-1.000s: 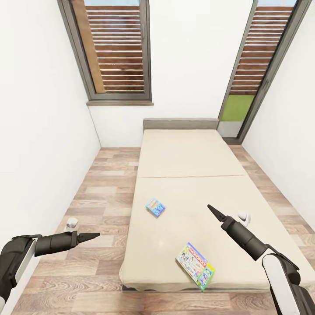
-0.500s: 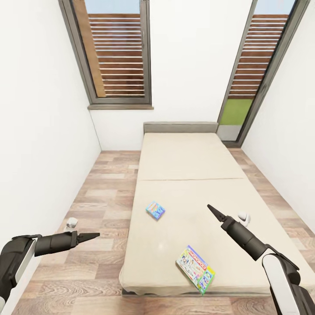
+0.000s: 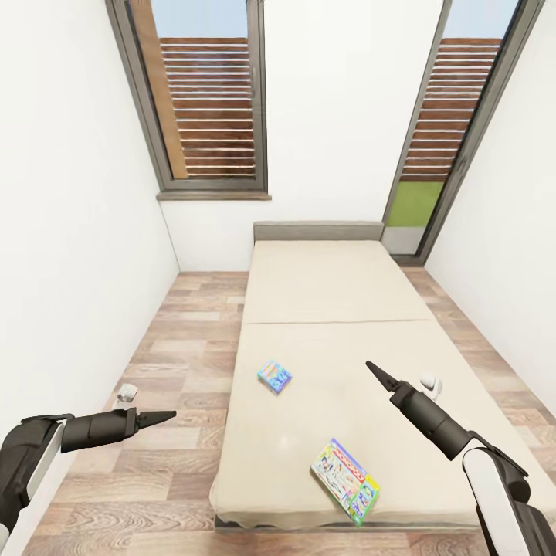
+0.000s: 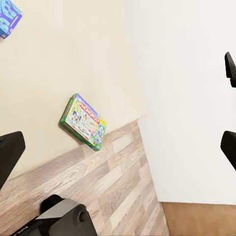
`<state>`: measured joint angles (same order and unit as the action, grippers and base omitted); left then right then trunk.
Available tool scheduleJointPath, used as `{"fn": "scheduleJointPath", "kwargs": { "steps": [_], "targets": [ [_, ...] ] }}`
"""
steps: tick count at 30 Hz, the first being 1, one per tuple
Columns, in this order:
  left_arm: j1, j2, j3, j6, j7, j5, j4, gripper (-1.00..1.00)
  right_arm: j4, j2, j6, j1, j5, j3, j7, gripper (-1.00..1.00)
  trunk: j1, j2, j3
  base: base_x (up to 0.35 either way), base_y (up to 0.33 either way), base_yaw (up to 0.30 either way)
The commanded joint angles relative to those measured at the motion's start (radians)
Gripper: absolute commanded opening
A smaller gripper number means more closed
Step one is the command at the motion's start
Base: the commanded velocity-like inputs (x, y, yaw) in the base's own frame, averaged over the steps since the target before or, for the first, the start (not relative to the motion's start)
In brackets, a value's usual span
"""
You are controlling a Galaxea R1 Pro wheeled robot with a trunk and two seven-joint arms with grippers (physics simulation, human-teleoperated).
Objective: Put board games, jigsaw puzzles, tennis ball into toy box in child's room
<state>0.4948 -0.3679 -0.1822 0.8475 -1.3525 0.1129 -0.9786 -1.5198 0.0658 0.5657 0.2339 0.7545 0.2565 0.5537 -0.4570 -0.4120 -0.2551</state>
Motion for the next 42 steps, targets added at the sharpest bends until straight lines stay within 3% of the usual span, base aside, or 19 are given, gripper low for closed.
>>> {"fn": "scheduleJointPath", "kwargs": {
  "steps": [1, 42],
  "targets": [
    [0.001, 0.0, 0.0, 0.01, -0.002, 0.002, 0.0, 1.0, 0.0, 0.0, 0.008, 0.001, 0.006, 0.001, 0.0, 1.0, -0.001, -0.002, 0.0, 0.0, 0.0, 0.0],
    [0.001, 0.0, 0.002, 0.01, 0.0, 0.002, 0.0, 1.0, 0.0, -0.001, 0.008, 0.001, 0.006, 0.001, -0.001, 1.0, -0.001, -0.002, 0.068, 0.0, 0.0, 0.0]
  ]
}}
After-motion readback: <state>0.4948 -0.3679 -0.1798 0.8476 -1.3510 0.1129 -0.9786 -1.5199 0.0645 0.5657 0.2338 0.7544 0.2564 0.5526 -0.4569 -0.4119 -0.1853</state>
